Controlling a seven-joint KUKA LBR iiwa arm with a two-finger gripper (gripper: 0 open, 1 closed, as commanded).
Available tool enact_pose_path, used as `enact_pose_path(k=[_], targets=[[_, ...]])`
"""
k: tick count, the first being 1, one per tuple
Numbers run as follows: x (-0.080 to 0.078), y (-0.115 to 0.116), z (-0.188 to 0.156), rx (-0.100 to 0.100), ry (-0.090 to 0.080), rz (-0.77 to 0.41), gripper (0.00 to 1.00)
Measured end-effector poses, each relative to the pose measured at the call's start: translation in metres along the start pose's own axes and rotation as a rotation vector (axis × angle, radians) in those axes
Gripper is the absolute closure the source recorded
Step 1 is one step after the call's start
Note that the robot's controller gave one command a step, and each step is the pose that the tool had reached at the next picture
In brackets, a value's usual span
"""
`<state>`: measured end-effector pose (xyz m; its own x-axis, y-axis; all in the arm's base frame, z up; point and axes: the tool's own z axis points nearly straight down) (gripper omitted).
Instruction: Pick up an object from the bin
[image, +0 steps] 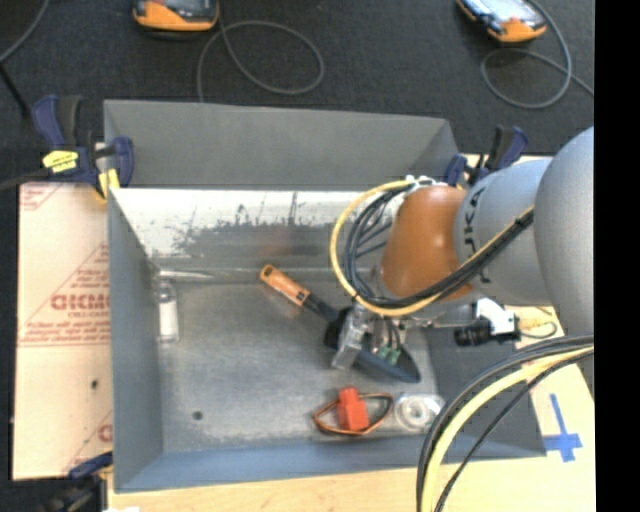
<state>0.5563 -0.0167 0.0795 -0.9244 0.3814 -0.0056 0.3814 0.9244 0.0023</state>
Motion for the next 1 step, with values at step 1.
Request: enact_pose_path(k=[1], targets=[[0.0, 0.0, 0.0, 0.0, 0.0, 0.001, 1.0]])
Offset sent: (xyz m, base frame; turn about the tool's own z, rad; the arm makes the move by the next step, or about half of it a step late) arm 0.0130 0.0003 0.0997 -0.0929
